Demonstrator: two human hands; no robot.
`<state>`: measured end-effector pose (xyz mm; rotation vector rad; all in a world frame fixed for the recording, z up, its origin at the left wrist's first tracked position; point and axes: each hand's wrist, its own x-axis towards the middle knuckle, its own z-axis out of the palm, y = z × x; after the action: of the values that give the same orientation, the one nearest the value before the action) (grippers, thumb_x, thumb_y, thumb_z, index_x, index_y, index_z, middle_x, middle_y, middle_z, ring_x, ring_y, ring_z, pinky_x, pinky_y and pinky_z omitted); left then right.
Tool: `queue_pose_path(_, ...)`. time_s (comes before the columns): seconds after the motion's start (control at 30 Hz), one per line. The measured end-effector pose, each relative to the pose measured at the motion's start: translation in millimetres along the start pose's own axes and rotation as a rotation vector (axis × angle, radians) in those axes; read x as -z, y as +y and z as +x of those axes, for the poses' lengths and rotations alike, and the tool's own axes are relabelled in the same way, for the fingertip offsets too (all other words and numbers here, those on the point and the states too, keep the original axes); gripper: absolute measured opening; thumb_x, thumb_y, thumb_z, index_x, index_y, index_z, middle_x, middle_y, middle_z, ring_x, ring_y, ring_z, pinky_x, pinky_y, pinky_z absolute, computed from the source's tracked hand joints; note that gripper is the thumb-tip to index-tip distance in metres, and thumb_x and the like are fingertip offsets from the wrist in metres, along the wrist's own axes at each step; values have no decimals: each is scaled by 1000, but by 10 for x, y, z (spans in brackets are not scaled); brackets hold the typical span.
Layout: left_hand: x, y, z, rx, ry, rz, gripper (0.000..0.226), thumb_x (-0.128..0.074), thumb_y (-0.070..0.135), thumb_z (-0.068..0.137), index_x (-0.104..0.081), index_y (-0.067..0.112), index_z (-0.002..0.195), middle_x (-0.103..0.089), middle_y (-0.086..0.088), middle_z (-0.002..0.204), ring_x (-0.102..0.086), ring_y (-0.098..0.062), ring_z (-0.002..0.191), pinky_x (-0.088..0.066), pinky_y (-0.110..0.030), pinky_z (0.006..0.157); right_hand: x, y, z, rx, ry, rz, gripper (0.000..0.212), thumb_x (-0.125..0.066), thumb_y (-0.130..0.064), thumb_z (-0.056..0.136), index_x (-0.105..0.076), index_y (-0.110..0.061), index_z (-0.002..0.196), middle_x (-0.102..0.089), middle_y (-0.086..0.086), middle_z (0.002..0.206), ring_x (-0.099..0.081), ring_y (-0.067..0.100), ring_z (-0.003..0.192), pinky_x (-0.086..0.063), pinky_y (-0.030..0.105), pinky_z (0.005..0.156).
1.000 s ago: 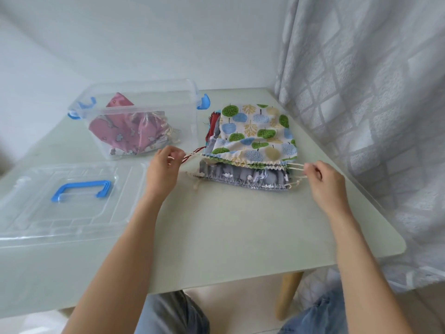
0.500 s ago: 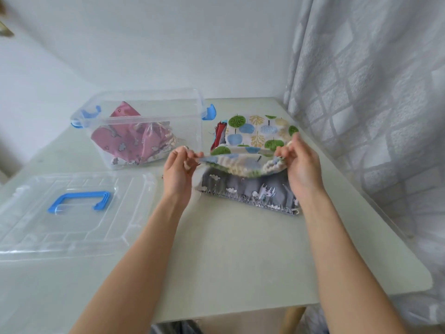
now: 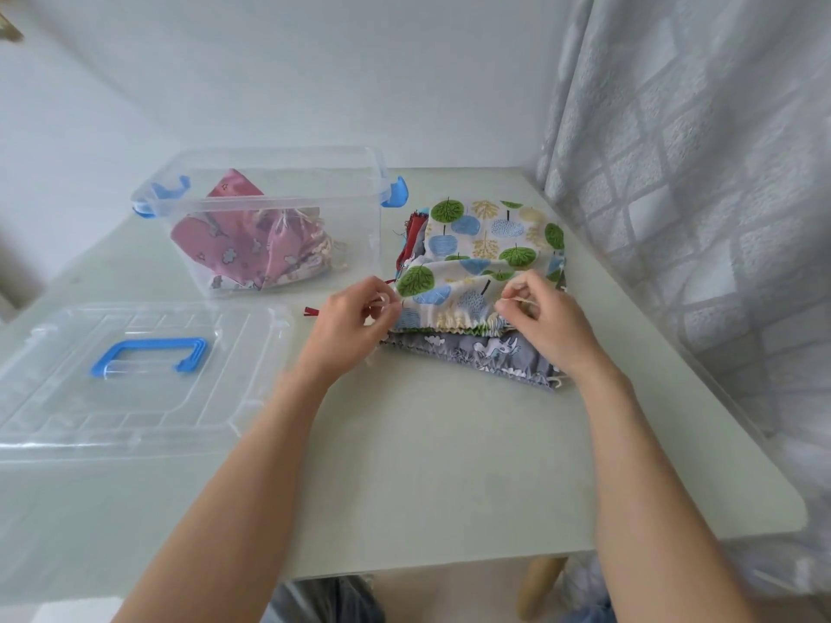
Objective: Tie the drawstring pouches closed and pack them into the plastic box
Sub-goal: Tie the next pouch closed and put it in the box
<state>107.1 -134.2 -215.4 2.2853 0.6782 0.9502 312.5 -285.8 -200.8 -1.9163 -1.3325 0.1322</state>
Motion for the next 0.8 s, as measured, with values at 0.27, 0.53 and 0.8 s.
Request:
queue_pose_path(0.27,143,-148,14,-111,65,249,17,-74,29,79,-70,13,85,-56,-1,76,-50,-14,63,-37,-21,59,131,95,-43,59,27,-240,13,-68,-27,82,-66,-19,93,-60,-6,88,-43,13,91,-29,23,71)
queue_pose_path(0.53,102,-102,1,97,177,216,17,-70,29,81,-74,13,80,-56,1,72,-52,-19,66,-30,-27,59,145,83,-30,-13,253,149,12,-72,-30,80,-70,-19,76,-62,5,65,-52,14,67,-41,30,69)
queue_pose_path(0.8,74,-76,25,196,327,322,22,-67,33,84,-72,12,84,-65,-8,84,-59,-28,76,-32,-28,60,75,179,28,-160,427,214,10,-69,-23,82,-67,-16,75,-59,10,68,-49,14,67,-39,27,66)
